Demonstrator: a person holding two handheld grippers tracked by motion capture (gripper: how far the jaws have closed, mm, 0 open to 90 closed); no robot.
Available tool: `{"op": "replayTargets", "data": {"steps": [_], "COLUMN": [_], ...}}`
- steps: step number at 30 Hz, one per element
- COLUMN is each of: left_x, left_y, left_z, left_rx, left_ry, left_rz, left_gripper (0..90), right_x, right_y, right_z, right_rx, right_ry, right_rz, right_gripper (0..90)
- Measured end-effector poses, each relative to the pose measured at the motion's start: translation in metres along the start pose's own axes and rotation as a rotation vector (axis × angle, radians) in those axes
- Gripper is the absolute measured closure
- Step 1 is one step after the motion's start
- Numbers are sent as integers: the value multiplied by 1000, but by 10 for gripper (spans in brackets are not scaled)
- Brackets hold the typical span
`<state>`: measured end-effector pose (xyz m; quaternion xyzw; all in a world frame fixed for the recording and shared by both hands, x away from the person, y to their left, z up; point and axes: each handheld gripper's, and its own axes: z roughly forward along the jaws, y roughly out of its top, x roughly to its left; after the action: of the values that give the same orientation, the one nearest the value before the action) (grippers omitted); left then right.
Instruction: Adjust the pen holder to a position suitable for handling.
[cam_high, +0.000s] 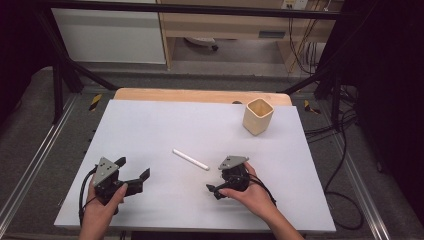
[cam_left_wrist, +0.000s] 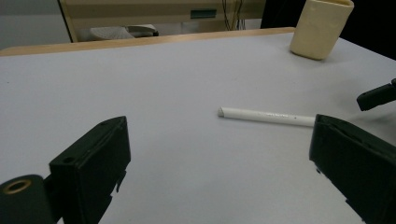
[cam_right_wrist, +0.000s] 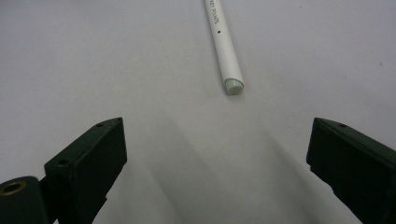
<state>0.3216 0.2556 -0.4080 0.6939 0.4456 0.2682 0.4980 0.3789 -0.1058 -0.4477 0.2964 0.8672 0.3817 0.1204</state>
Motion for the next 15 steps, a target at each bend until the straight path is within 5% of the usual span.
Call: {"op": "replayTargets", "data": {"steps": [15], "left_x": [-1], "left_y": [0], "left_z": [0], "left_rx": [2], "left_ry": [-3], "left_rz": [5], "left_gripper": [56], "right_x": [-1], "right_y": [17], "right_z": [13], "right_rx": [31], "right_ry": [5], "right_rz": [-37], "right_gripper": [59]}}
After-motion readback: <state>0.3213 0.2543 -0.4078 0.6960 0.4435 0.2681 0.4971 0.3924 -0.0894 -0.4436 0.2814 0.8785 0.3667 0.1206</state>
